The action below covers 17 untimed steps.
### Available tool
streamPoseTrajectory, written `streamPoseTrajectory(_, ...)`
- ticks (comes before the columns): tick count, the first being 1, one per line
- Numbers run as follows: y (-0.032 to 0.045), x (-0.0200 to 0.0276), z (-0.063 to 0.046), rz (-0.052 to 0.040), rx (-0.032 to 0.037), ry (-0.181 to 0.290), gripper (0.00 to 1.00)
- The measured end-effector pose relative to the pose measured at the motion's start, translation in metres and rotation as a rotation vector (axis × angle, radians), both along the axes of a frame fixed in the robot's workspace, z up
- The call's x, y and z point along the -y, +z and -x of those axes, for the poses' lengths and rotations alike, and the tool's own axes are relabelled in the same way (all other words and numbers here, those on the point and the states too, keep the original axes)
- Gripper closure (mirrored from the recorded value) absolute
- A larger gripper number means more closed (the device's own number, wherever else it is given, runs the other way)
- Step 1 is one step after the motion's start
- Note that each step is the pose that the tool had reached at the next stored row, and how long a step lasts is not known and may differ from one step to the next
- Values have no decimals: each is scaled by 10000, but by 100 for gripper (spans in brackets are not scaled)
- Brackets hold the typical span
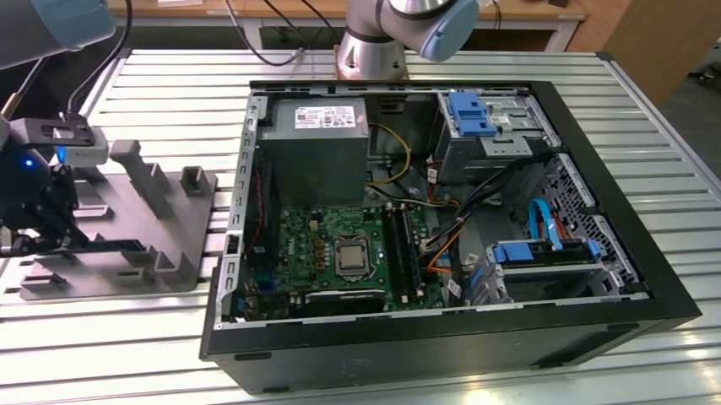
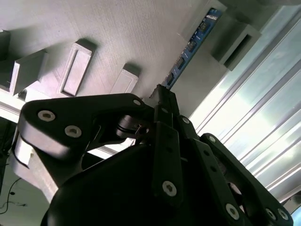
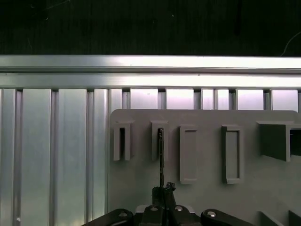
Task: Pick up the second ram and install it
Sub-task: 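Pick up the second ram and move it above second insertion slot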
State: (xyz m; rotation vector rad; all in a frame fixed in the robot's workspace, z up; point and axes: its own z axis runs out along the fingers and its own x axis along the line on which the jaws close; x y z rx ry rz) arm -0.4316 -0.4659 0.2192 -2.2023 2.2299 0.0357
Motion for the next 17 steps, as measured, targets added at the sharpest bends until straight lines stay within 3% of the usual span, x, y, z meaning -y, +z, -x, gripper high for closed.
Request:
streamPoseTrajectory(12,210,0,0,-1,1,-1,89)
streamPoseTrajectory(14,351,0,0,-1,1,0,89)
streamPoseTrajectory(17,419,0,0,-1,1,-1,89)
